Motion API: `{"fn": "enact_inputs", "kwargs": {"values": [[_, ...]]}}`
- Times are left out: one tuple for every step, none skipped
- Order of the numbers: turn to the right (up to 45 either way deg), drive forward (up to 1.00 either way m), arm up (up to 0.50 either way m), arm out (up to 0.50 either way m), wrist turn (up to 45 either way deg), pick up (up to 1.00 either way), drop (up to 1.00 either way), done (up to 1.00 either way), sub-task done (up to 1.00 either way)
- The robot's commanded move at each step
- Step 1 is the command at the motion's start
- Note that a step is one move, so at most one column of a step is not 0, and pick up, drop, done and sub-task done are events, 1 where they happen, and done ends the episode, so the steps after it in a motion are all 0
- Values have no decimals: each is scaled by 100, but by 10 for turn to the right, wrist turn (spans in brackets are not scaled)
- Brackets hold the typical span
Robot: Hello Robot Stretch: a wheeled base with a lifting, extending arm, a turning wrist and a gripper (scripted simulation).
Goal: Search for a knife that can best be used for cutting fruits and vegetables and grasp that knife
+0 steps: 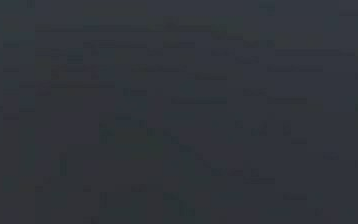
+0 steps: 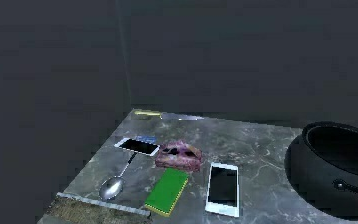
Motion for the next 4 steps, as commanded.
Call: {"fn": "enact_inputs", "kwargs": {"values": [[0, 0, 38, 0, 0, 0, 0, 0, 0], [0, 0, 0, 50, 0, 0, 0, 0, 0], [0, 0, 0, 0, 450, 0, 0, 0, 0], [0, 0, 0, 0, 450, 0, 0, 0, 0]]}}
